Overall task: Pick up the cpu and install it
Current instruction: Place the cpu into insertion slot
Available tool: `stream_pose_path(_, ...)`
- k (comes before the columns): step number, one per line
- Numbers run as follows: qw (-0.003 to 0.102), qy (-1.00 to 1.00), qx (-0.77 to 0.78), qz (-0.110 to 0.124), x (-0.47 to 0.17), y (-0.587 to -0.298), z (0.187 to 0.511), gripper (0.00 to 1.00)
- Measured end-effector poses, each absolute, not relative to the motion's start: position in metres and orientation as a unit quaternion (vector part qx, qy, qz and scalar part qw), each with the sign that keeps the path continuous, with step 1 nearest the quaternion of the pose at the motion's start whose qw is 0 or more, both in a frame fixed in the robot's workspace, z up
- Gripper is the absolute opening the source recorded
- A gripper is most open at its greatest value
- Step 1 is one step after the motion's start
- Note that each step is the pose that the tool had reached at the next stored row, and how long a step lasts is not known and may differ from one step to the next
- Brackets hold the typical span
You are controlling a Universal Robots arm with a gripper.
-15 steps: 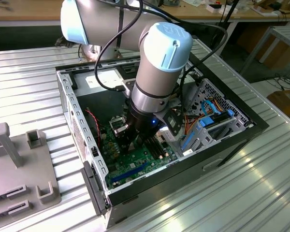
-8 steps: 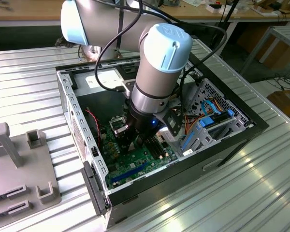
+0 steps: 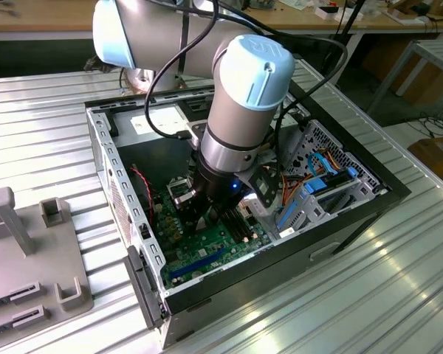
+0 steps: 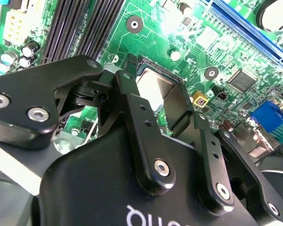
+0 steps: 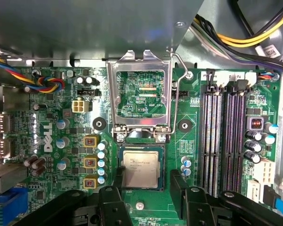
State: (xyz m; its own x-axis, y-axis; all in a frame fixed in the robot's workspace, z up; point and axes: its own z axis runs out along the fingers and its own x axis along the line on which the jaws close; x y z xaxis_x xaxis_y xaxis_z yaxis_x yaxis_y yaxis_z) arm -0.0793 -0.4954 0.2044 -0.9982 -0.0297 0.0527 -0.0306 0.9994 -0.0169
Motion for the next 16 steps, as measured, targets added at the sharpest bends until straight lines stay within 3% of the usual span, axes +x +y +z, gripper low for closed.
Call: stream_pose_path(16,0.026,-1.000,0.013,0.009,-0.088,-0.484,0.206,0.51)
